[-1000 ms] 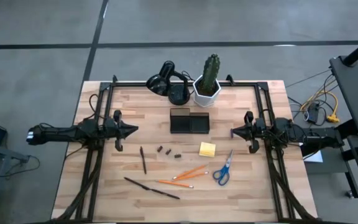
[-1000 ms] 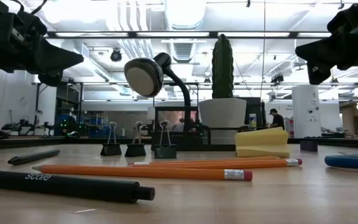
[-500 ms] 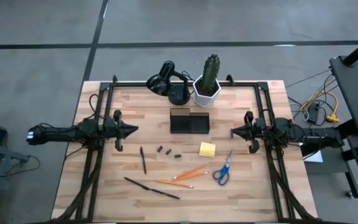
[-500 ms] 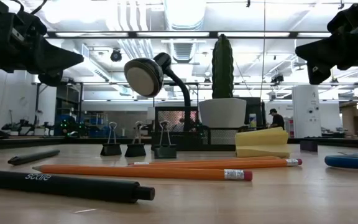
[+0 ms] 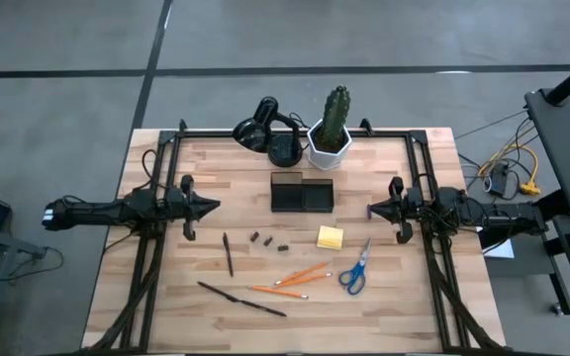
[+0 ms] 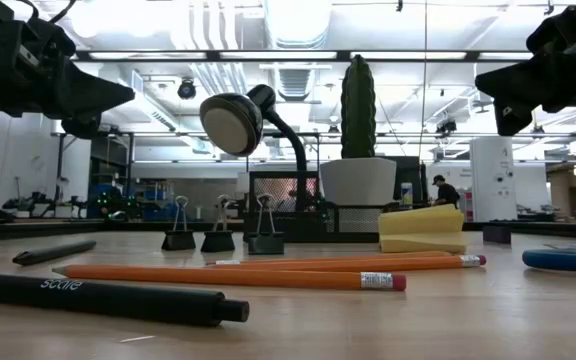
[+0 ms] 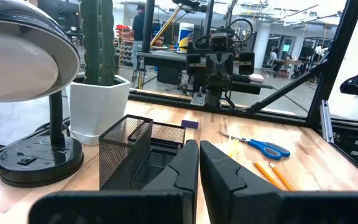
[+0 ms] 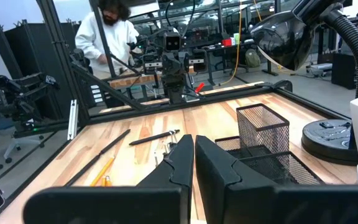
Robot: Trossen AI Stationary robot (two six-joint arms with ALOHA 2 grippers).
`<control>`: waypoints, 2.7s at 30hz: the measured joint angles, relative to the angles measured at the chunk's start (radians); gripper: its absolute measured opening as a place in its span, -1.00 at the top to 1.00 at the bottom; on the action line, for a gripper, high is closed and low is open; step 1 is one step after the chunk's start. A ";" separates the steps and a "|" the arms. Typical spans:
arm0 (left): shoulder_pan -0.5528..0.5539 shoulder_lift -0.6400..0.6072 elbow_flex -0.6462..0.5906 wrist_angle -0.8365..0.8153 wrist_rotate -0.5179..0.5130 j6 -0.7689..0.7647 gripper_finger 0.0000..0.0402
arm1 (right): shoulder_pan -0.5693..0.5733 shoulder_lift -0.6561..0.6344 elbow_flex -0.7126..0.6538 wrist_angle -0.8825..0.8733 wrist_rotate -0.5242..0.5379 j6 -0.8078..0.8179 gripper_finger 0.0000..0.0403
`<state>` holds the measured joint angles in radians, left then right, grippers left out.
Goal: Pick and place office supplies into organizer
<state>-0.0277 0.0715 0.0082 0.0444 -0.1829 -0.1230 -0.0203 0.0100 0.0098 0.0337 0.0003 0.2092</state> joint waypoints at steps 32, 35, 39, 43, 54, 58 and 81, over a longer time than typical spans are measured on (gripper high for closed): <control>0.000 0.000 0.000 0.000 0.000 0.000 1.00 | 0.000 0.000 0.000 0.000 0.000 0.000 0.96; 0.000 0.000 0.000 0.000 0.000 0.000 1.00 | 0.000 0.000 0.000 0.000 0.000 0.000 0.96; 0.000 0.000 0.000 0.000 0.000 0.000 1.00 | 0.000 0.000 0.000 0.000 0.000 0.000 0.96; 0.000 0.000 0.000 0.000 0.000 0.001 1.00 | 0.000 0.000 0.000 0.000 0.000 0.000 0.96; 0.000 0.000 0.000 0.012 -0.005 0.000 1.00 | 0.000 0.000 0.000 0.002 0.001 0.002 0.96; 0.000 0.000 0.000 0.016 -0.004 0.000 1.00 | 0.000 0.000 0.000 0.003 0.001 0.127 0.96; 0.000 0.001 -0.001 0.237 -0.046 -0.189 1.00 | 0.000 -0.001 0.000 0.068 0.394 0.549 0.96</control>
<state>-0.0277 0.0723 0.0074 0.2811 -0.2288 -0.3117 -0.0204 0.0093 0.0097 0.1013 0.3943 0.7580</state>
